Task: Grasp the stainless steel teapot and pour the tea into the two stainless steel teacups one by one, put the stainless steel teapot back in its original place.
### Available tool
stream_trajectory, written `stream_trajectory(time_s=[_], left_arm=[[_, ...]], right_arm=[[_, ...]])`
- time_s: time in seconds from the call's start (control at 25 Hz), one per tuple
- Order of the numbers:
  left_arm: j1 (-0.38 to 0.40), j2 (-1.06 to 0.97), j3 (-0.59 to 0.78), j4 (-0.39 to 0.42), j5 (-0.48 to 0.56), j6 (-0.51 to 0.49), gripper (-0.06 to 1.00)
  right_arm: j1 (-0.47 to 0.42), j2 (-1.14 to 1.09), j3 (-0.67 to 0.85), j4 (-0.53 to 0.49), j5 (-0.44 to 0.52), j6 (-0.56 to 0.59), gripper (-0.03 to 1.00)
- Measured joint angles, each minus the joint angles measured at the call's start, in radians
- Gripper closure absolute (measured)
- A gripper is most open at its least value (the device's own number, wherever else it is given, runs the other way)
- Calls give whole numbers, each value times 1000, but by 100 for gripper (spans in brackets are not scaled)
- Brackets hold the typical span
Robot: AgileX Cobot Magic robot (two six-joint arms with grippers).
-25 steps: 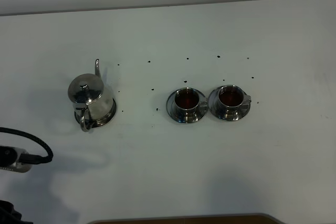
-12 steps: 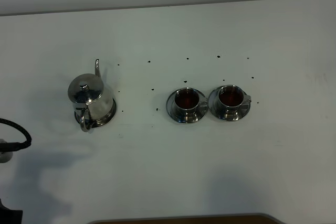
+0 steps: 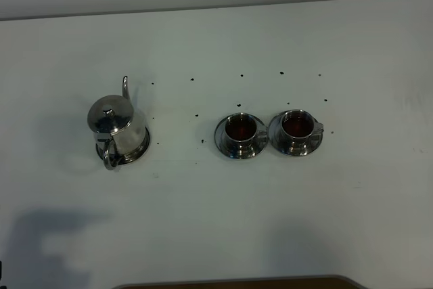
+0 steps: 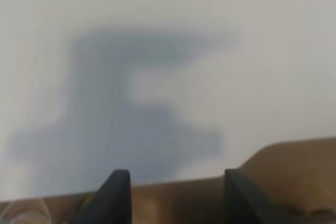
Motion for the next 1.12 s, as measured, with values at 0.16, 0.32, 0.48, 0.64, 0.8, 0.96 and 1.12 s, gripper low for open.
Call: stream_trajectory(time_s=[0.16, 0.32, 0.48, 0.64, 0.8, 0.96, 1.12], left_arm=[[0, -123, 6, 6, 0, 1, 49], [0, -223, 9, 6, 1, 1, 49], [0, -290, 9, 6, 1, 1, 49], [5, -324, 9, 6, 1, 1, 49], [69, -352, 9, 6, 2, 7, 49], [110, -379, 9, -7, 2, 38, 49], [110, -379, 9, -9, 2, 38, 49]], right_arm=[[0, 0, 0, 0, 0, 0, 57], [0, 0, 0, 1, 0, 0, 57], [0, 0, 0, 1, 0, 0, 57], [0, 0, 0, 1, 0, 0, 57], [0, 0, 0, 1, 0, 0, 57], [0, 0, 0, 1, 0, 0, 57], [0, 0, 0, 1, 0, 0, 57]])
